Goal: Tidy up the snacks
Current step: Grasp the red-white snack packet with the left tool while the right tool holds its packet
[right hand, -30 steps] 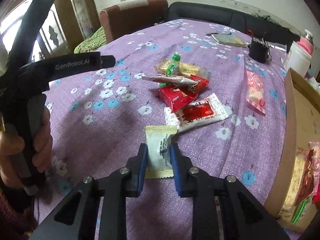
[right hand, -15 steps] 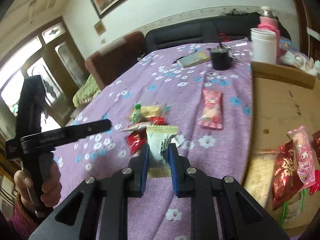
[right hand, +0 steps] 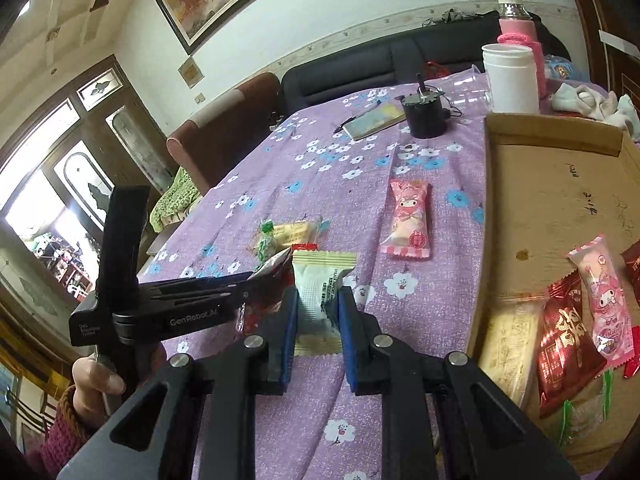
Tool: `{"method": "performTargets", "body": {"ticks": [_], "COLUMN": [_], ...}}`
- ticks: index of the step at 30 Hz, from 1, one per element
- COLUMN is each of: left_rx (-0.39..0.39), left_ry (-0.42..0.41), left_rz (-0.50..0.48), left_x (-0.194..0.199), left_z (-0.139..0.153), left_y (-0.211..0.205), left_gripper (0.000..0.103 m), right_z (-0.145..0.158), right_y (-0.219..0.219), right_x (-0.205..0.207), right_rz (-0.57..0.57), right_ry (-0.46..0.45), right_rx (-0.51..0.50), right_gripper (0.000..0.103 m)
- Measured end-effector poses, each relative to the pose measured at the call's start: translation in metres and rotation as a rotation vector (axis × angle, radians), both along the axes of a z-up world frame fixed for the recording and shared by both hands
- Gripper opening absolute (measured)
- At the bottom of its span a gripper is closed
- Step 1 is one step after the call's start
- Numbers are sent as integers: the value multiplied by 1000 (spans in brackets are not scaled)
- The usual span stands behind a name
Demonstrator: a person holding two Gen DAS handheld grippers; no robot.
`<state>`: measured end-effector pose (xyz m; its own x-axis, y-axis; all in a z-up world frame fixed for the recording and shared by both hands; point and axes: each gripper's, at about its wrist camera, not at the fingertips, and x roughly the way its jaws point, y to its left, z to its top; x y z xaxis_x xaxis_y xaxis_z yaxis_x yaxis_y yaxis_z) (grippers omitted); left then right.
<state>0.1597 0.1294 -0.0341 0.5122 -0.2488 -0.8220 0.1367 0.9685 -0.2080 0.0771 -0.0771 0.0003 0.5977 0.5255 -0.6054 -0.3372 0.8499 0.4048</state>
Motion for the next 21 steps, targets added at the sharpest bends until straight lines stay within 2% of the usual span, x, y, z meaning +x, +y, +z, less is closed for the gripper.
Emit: {"method": "performTargets", "body": {"ticks": [4,8,17,21], "left_rx": [7,32,29,16], "left_ry": [-27,-81,-84,-62], "left_rz": [19,18,25,40], "left_x": [-2,-9,0,7], "left_z": [0,6,6,1], "left_y": [0,-3,-2,-3], "left_gripper": [24,12,12,15], "right_z": [0,-3,-3,-4], "right_y": [3,5,5,5], "right_x": [-1,0,1,2], "right_rz": [8,12,12,12], "right_ry": [-9,4,8,12], "right_rx": [-9,-10,-11,-9], "right_gripper": [19,19,19,19]}}
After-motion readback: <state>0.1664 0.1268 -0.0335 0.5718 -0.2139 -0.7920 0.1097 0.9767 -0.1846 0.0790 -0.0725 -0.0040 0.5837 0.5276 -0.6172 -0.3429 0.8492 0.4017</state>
